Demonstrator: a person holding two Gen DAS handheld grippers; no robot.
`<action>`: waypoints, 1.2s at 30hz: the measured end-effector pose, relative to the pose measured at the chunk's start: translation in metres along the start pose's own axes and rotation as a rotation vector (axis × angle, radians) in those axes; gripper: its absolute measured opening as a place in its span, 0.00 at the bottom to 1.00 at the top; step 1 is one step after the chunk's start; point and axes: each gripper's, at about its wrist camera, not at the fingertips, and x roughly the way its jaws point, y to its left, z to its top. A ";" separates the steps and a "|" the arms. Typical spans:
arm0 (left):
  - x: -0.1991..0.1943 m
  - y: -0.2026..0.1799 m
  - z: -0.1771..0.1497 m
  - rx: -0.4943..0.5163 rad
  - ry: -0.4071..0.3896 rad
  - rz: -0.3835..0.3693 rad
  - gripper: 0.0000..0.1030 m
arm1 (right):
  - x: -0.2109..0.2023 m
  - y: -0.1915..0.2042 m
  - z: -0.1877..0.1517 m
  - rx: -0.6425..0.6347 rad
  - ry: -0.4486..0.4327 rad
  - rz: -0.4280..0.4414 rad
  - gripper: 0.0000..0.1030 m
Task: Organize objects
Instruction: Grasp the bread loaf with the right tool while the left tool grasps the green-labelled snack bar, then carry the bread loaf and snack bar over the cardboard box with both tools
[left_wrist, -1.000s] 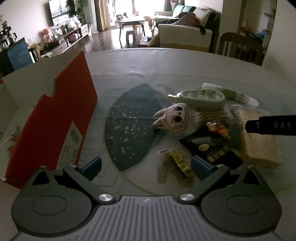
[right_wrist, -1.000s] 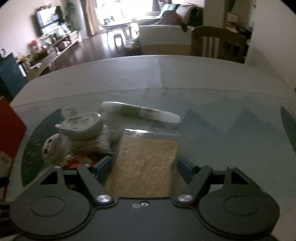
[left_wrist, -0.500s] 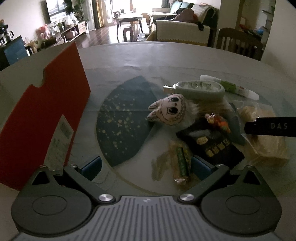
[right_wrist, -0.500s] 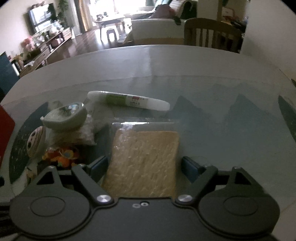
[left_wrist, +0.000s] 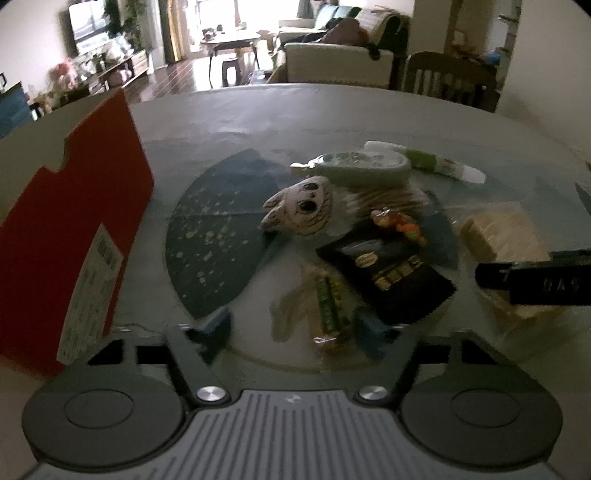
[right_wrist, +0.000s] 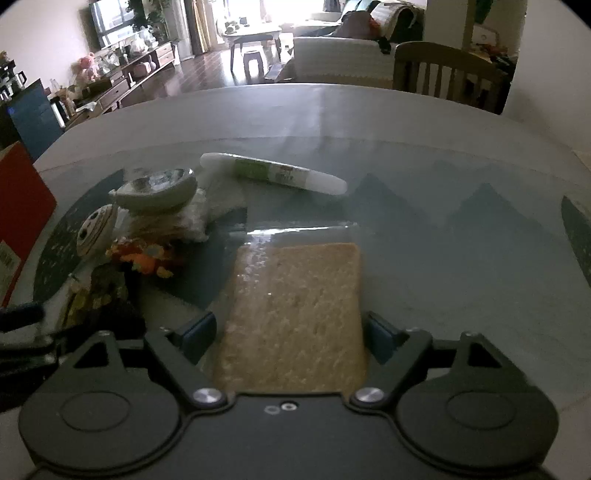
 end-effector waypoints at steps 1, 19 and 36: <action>-0.001 0.000 0.001 0.006 0.000 -0.006 0.53 | -0.001 -0.001 -0.001 0.000 0.001 0.001 0.77; -0.019 0.014 -0.005 -0.034 0.009 -0.101 0.21 | -0.048 0.000 -0.018 0.045 0.034 0.063 0.69; -0.100 0.061 -0.001 -0.070 -0.066 -0.180 0.21 | -0.118 0.073 -0.007 0.000 -0.035 0.145 0.69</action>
